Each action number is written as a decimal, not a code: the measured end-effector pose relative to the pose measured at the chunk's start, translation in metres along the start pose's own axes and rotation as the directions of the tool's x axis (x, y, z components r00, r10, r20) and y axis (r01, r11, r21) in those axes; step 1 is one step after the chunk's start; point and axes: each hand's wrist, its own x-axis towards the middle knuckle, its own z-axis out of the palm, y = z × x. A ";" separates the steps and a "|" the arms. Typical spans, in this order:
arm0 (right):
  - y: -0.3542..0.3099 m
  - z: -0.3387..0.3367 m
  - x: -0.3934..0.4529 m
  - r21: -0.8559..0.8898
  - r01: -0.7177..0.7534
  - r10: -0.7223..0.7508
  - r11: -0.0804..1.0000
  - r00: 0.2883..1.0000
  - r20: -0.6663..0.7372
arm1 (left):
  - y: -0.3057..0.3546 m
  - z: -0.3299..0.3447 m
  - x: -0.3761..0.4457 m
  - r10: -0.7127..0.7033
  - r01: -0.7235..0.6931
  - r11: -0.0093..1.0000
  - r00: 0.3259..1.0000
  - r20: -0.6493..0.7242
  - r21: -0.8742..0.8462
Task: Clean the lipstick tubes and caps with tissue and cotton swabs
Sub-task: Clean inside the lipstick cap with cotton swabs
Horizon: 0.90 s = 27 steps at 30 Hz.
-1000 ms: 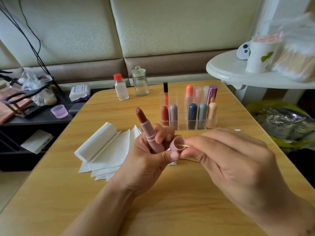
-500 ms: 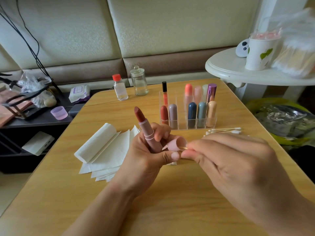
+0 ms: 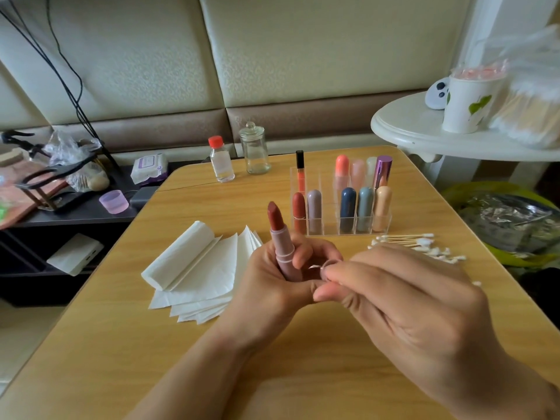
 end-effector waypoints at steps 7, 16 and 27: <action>-0.010 -0.014 0.007 0.368 -0.319 0.274 0.873 0.947 0.169 | 0.002 0.003 0.000 0.131 -0.120 0.988 0.984 -0.122 0.094; -0.009 -0.009 0.008 -0.144 0.001 0.006 0.990 0.999 0.053 | 0.004 0.008 0.000 0.189 -0.135 0.963 0.955 -0.228 0.233; 0.000 0.012 0.003 -0.219 0.137 -0.112 0.966 0.986 0.124 | -0.003 0.003 0.001 0.192 -0.032 0.931 0.890 -0.414 0.363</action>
